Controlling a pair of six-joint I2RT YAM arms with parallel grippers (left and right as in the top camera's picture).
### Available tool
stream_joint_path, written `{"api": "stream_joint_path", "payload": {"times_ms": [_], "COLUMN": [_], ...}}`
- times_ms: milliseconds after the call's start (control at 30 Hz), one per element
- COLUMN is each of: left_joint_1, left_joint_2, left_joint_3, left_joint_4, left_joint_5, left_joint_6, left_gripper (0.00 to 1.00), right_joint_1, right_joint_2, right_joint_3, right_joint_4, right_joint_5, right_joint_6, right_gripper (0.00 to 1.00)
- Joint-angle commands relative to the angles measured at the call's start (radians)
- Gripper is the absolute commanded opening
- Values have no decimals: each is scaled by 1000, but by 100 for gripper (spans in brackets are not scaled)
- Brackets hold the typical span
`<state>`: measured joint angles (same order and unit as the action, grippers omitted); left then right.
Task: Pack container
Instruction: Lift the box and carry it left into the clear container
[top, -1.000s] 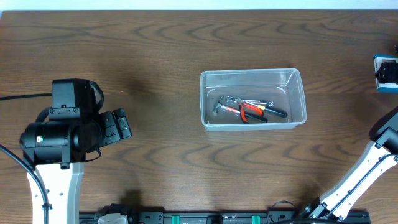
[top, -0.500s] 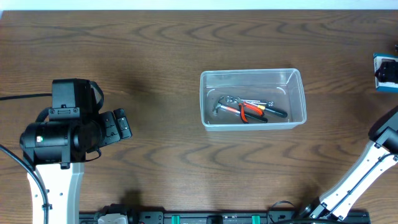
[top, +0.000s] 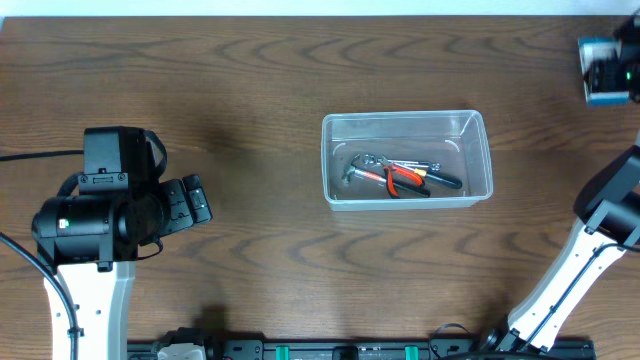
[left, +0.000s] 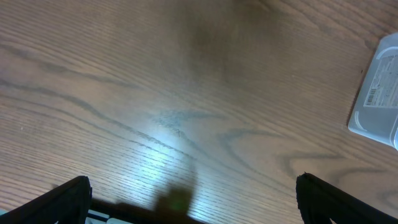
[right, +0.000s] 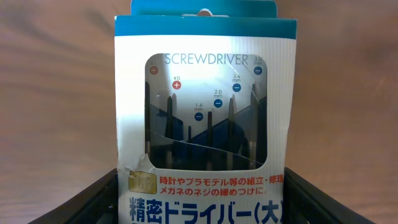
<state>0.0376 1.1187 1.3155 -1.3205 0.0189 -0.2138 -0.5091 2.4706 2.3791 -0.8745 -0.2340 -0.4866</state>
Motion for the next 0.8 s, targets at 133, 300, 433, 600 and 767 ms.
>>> {"api": "stream_joint_path", "payload": {"times_ms": [133, 300, 433, 600, 767], "left_joint_1": [3, 3, 3, 3, 3], "left_joint_2": [5, 5, 5, 5, 5], "left_joint_3": [14, 14, 14, 14, 14], "left_joint_4": [-2, 0, 1, 1, 0], "left_joint_5": [-4, -4, -4, -4, -4], "left_joint_6": [-13, -13, -13, -13, -13], "left_gripper": [98, 98, 98, 98, 98], "right_joint_1": [151, 266, 367, 488, 586], "right_joint_2": [-203, -302, -373, -447, -508], "right_joint_3": [9, 9, 9, 9, 9], "right_joint_4": [-15, -52, -114, -272, -433], "right_joint_5": [-64, -68, -70, -63, -57], "right_joint_6": [-13, -63, -90, -196, -263], "right_gripper": [69, 69, 69, 69, 70]}}
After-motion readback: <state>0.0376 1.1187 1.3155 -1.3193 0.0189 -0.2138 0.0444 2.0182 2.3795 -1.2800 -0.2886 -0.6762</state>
